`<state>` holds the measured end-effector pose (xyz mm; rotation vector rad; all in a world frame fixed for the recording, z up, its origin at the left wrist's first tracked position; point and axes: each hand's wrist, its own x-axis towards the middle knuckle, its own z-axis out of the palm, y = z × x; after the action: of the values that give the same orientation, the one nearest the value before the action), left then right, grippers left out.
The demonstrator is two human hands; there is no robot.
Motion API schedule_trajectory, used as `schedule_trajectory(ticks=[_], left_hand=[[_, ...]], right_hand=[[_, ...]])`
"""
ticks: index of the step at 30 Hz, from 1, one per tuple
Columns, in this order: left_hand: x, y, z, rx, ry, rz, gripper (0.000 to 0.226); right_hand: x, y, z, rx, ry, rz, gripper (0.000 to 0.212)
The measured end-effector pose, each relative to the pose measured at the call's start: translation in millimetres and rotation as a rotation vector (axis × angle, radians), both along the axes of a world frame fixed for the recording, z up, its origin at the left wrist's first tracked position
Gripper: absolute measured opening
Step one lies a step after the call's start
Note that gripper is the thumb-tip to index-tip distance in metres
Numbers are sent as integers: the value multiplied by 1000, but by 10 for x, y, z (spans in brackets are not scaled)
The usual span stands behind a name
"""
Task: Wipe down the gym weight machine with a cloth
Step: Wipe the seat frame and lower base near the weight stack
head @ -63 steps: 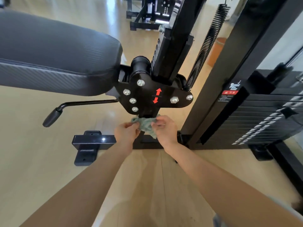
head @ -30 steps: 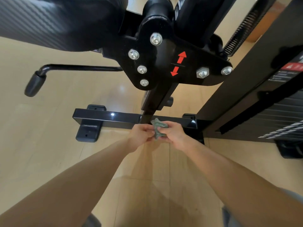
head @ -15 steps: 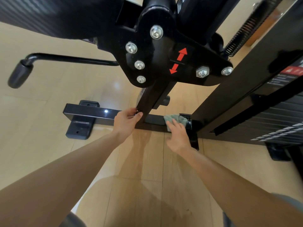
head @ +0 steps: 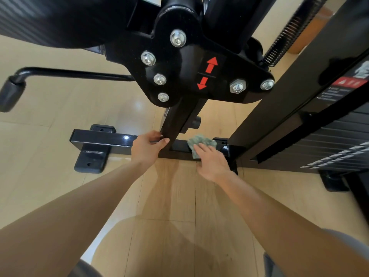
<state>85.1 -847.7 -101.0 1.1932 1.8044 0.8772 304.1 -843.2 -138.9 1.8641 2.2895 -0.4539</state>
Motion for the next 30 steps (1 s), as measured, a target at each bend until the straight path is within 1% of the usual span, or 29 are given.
schedule_trajectory(ticks=[4,7,11,14,18,20,22,24,26,28,30], left_hand=[[18,-5,17,-1,7,11,31],[24,-3,20,-8,17,8,30],[27,12,20,-11,36,1,29],[30,19,17,-15,48,2,27],[22,32,14,-23,43,7,29],[20,32,26,-26,40,1,31],[23,34,37,-26,38,-3,33],[35,31,51,-30,47,-4,34],[48,35,54,-29,52,-6,34],[56,34,48,-30,46,-2,35],[61,32,43,-36,34,0,35]], right_hand=[[216,72,34,11,-83,-199,64],[189,73,17,36,-75,-246,54],[-25,18,30,73,2,-100,52],[-160,-23,34,50,41,43,56],[-146,-56,26,17,10,228,49],[-43,-53,48,12,-9,237,46],[92,-30,67,28,20,170,44],[208,-3,93,44,31,56,41],[286,-4,114,72,38,-101,31],[300,-17,146,108,-14,-238,19],[269,-13,116,105,-31,-289,18]])
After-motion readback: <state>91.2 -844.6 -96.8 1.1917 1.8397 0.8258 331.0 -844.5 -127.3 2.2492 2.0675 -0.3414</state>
